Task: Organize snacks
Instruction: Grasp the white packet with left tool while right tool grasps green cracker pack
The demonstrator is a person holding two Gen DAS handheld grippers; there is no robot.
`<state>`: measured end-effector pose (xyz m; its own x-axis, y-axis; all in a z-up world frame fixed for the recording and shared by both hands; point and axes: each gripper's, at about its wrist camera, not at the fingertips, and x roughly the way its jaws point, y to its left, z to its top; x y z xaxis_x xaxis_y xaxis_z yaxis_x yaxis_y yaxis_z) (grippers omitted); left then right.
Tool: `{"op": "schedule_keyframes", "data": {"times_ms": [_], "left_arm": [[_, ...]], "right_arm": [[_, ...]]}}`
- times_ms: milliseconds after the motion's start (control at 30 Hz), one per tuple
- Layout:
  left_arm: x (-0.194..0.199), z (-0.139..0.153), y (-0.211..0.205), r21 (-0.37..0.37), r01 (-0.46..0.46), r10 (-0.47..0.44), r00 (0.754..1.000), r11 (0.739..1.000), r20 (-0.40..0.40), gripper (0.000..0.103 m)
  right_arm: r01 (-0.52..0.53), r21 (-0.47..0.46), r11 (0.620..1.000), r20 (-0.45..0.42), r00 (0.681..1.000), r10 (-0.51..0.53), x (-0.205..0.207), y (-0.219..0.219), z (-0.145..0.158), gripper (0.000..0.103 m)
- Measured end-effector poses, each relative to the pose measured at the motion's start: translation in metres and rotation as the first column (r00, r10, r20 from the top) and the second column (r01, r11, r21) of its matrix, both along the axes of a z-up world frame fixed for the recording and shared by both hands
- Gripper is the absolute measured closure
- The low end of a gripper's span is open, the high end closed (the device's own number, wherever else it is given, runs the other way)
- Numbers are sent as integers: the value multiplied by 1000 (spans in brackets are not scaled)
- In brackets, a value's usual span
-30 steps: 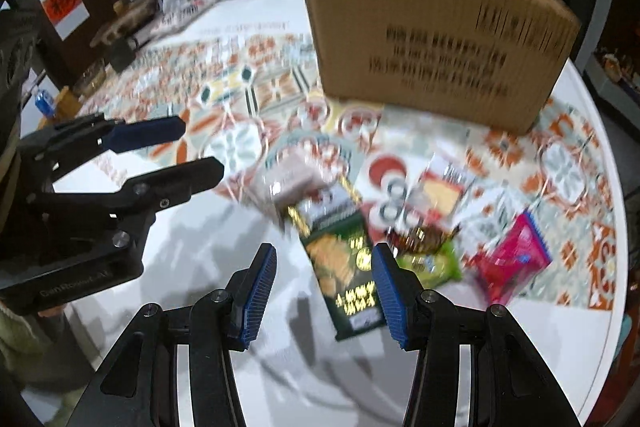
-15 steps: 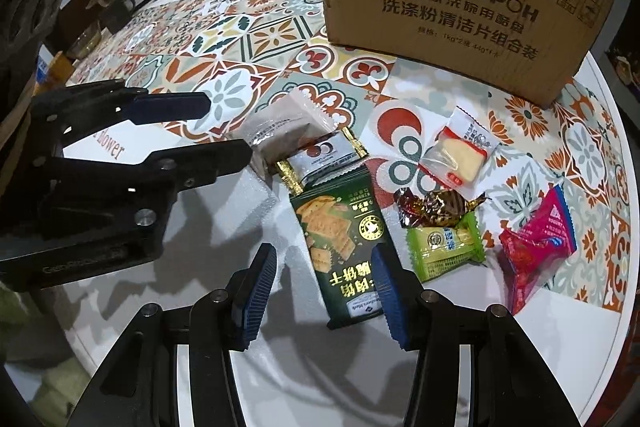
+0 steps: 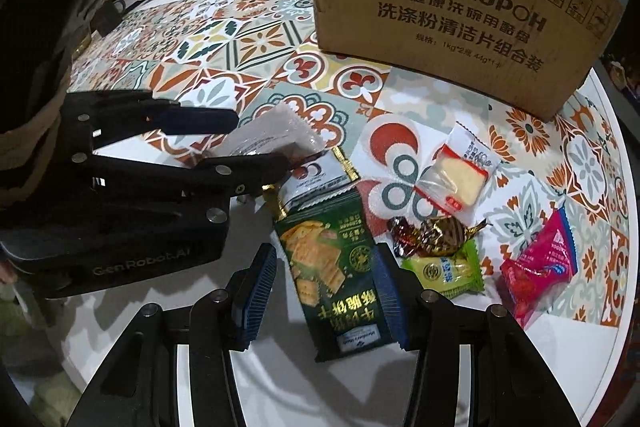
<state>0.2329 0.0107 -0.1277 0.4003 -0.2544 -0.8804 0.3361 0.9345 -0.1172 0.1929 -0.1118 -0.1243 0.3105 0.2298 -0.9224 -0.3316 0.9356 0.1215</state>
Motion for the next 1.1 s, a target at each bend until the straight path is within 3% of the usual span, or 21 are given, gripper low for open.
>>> {"op": "schedule_keyframes", "data": {"times_ms": [233, 400, 667, 867, 1100], "left_arm": [[-5, 3, 3, -4, -13, 13, 1000, 1000, 2, 73], [-16, 9, 6, 2, -21, 21, 1000, 1000, 8, 73], [-46, 23, 9, 38, -42, 39, 997, 998, 59, 73], [-58, 21, 14, 31, -65, 64, 997, 997, 43, 73], [-68, 32, 16, 0, -96, 96, 994, 995, 60, 73]], "right_arm": [[16, 4, 1000, 17, 1000, -16, 2, -3, -2, 55], [-20, 2, 1000, 41, 999, 20, -2, 0, 1, 65], [-60, -10, 998, 26, 998, 61, -8, 4, -3, 52], [-81, -72, 994, 61, 995, 85, -15, 9, -7, 53], [-66, -26, 997, 82, 994, 68, -21, 5, 4, 59]]}}
